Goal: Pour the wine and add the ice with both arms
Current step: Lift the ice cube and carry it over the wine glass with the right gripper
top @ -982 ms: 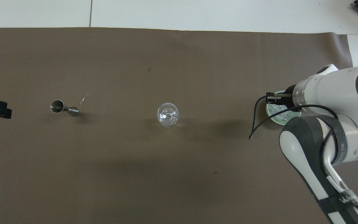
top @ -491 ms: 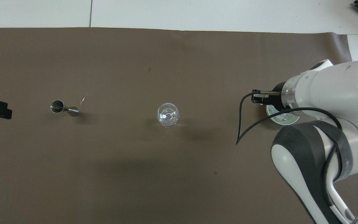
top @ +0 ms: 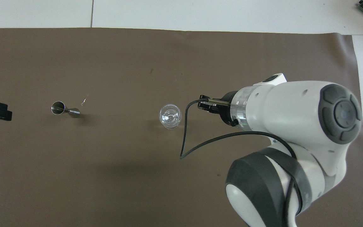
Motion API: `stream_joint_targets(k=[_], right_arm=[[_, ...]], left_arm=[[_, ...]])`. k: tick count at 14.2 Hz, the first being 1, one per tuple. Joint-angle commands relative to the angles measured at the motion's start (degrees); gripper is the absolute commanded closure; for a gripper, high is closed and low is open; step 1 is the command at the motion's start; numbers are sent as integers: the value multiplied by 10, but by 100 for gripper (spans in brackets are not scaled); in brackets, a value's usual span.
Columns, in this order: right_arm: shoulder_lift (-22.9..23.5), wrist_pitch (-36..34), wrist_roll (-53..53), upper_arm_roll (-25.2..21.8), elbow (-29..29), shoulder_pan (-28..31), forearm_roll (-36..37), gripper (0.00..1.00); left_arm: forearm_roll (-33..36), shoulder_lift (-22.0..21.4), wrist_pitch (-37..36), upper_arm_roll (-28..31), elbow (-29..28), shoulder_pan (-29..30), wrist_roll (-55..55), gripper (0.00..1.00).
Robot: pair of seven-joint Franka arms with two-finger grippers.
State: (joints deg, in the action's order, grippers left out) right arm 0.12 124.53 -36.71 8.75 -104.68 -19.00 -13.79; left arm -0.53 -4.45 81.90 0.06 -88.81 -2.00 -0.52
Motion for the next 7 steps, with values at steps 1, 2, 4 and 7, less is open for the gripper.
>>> stream_joint_targets(k=[1,2,4,7], right_arm=[[33,65,-36,0,4,-30,-9,100],[46,97,-49,0,4,-40,-8,100],[57,110,-56,0,3,-52,-3,100],[66,113,-54,0,-1,-65,-2,100]], left_arm=[[10,-15,-4,4,-15,-5,7,0],[10,-15,-4,4,-15,-5,7,0],[10,-15,-4,4,-15,-5,7,0],[10,-15,-4,4,-15,-5,7,0]])
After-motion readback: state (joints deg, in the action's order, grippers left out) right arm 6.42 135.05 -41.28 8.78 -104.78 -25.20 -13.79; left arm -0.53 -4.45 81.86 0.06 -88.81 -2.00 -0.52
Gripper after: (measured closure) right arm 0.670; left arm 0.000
